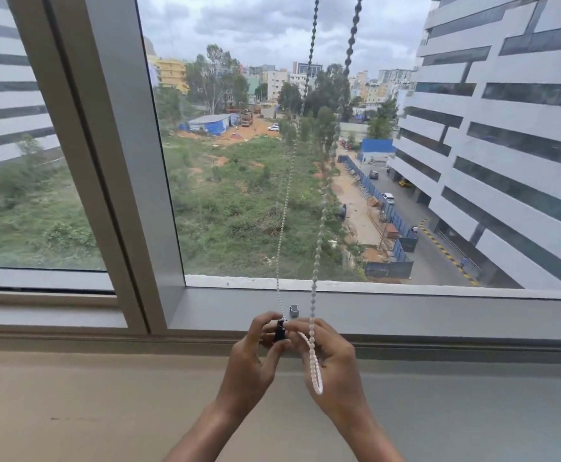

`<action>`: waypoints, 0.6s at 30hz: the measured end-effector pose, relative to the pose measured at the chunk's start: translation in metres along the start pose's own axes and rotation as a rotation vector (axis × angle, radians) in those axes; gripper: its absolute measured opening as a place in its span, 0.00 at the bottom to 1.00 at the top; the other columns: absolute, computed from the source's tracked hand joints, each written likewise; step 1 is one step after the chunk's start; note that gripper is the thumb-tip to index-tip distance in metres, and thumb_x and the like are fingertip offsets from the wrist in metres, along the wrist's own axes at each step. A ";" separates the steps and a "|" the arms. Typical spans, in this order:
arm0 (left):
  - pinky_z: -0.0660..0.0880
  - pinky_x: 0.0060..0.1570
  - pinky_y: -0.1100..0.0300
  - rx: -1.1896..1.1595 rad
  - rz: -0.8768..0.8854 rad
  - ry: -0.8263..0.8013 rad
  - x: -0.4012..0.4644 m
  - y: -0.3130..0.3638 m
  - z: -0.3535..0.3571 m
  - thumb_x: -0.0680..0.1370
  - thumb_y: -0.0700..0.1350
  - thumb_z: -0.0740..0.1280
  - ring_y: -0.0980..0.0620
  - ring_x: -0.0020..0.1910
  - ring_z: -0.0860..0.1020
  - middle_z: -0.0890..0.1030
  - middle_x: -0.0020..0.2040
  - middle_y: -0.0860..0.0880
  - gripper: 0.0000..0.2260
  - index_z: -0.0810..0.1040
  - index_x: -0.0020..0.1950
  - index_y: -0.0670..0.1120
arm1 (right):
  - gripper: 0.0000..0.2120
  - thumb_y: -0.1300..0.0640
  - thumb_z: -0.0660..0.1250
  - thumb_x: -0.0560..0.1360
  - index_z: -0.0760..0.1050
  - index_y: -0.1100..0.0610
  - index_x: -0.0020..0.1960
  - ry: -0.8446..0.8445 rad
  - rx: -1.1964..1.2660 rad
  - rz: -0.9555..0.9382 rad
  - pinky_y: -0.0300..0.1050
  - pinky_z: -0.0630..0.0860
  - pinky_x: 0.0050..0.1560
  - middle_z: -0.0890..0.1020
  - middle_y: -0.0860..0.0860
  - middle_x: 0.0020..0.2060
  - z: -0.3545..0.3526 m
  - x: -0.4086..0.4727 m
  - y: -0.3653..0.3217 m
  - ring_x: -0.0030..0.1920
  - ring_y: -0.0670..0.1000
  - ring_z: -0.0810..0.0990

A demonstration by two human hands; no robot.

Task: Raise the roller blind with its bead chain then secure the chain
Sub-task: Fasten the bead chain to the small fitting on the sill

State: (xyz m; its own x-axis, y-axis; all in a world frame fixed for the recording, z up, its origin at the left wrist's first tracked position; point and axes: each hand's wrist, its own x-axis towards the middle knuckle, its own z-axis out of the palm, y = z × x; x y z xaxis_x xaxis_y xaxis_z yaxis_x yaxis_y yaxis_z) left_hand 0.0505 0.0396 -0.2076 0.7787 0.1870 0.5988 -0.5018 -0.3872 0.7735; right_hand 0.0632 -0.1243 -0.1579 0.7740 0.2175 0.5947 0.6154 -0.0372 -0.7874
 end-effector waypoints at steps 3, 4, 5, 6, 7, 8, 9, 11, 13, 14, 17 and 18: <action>0.82 0.57 0.65 -0.006 0.028 0.001 0.001 0.006 0.002 0.80 0.40 0.75 0.56 0.52 0.88 0.87 0.58 0.64 0.25 0.74 0.68 0.66 | 0.10 0.61 0.73 0.78 0.87 0.52 0.57 0.028 0.008 0.000 0.37 0.81 0.55 0.88 0.43 0.53 -0.002 0.001 -0.002 0.55 0.50 0.88; 0.82 0.56 0.64 -0.002 0.031 -0.001 0.001 0.006 0.003 0.80 0.38 0.76 0.55 0.52 0.89 0.87 0.58 0.63 0.26 0.74 0.68 0.64 | 0.12 0.63 0.72 0.79 0.87 0.51 0.58 0.020 -0.002 -0.004 0.37 0.81 0.56 0.88 0.43 0.54 -0.004 0.002 -0.001 0.56 0.49 0.88; 0.83 0.56 0.63 0.003 0.032 -0.003 0.002 0.006 0.003 0.80 0.36 0.76 0.54 0.52 0.89 0.87 0.57 0.62 0.27 0.74 0.68 0.63 | 0.14 0.66 0.72 0.79 0.87 0.51 0.58 0.013 -0.012 -0.010 0.37 0.81 0.56 0.88 0.44 0.54 -0.005 0.002 0.000 0.57 0.50 0.88; 0.83 0.56 0.62 0.006 0.031 -0.004 0.002 0.005 0.004 0.80 0.35 0.76 0.54 0.52 0.89 0.88 0.57 0.61 0.27 0.74 0.68 0.63 | 0.16 0.69 0.72 0.79 0.87 0.51 0.59 0.011 -0.019 -0.010 0.39 0.82 0.57 0.88 0.45 0.54 -0.006 0.003 0.002 0.57 0.50 0.88; 0.83 0.56 0.61 0.006 0.031 -0.006 0.002 0.005 0.005 0.80 0.35 0.76 0.53 0.52 0.89 0.88 0.57 0.61 0.26 0.74 0.68 0.61 | 0.16 0.71 0.72 0.79 0.87 0.52 0.58 0.013 -0.017 -0.004 0.42 0.83 0.57 0.88 0.47 0.54 -0.007 0.003 0.004 0.57 0.51 0.88; 0.83 0.56 0.62 0.005 0.032 -0.009 0.002 0.004 0.005 0.80 0.35 0.76 0.53 0.52 0.89 0.88 0.58 0.61 0.25 0.75 0.68 0.59 | 0.16 0.71 0.72 0.80 0.87 0.53 0.58 0.018 -0.007 0.005 0.46 0.84 0.57 0.88 0.49 0.54 -0.007 0.003 0.006 0.57 0.52 0.88; 0.83 0.57 0.63 0.004 0.036 -0.011 0.003 0.004 0.006 0.80 0.35 0.76 0.54 0.53 0.89 0.87 0.58 0.61 0.24 0.75 0.68 0.58 | 0.15 0.72 0.71 0.80 0.87 0.54 0.57 0.022 0.005 0.013 0.50 0.85 0.57 0.88 0.50 0.54 -0.007 0.003 0.008 0.57 0.53 0.88; 0.82 0.57 0.64 0.004 0.044 -0.017 0.004 0.005 0.007 0.80 0.35 0.75 0.55 0.53 0.89 0.87 0.58 0.61 0.23 0.76 0.68 0.57 | 0.15 0.73 0.71 0.80 0.87 0.56 0.57 0.030 0.021 0.030 0.55 0.85 0.57 0.88 0.53 0.55 -0.008 0.002 0.010 0.57 0.55 0.89; 0.82 0.57 0.64 0.014 0.057 -0.017 0.006 0.005 0.009 0.80 0.36 0.75 0.55 0.53 0.88 0.87 0.57 0.60 0.22 0.76 0.67 0.56 | 0.16 0.74 0.71 0.80 0.88 0.56 0.57 0.037 0.034 0.040 0.57 0.85 0.57 0.88 0.54 0.55 -0.010 0.000 0.010 0.57 0.56 0.88; 0.82 0.57 0.63 0.018 0.064 -0.014 0.007 0.006 0.009 0.80 0.36 0.75 0.55 0.53 0.88 0.87 0.56 0.60 0.21 0.77 0.67 0.56 | 0.16 0.74 0.71 0.79 0.88 0.55 0.57 0.037 0.034 0.037 0.58 0.85 0.57 0.88 0.53 0.55 -0.010 0.000 0.010 0.57 0.56 0.88; 0.82 0.56 0.64 0.029 0.080 -0.007 0.010 0.007 0.010 0.80 0.36 0.75 0.56 0.53 0.88 0.87 0.56 0.59 0.21 0.77 0.66 0.57 | 0.18 0.74 0.72 0.79 0.88 0.54 0.58 0.034 0.012 0.023 0.59 0.85 0.58 0.88 0.52 0.56 -0.012 0.001 0.011 0.58 0.56 0.88; 0.82 0.56 0.64 0.030 0.083 -0.006 0.011 0.007 0.009 0.80 0.35 0.76 0.56 0.53 0.88 0.87 0.56 0.59 0.21 0.77 0.66 0.57 | 0.18 0.74 0.72 0.78 0.88 0.54 0.58 0.034 0.006 0.023 0.60 0.85 0.58 0.88 0.52 0.56 -0.012 0.001 0.011 0.58 0.56 0.88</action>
State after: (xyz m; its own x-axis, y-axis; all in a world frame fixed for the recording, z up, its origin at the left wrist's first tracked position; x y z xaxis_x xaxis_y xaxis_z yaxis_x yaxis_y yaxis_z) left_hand 0.0587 0.0306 -0.1980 0.7371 0.1472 0.6595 -0.5535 -0.4283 0.7143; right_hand 0.0727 -0.1364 -0.1644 0.7929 0.1828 0.5813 0.5963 -0.0361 -0.8019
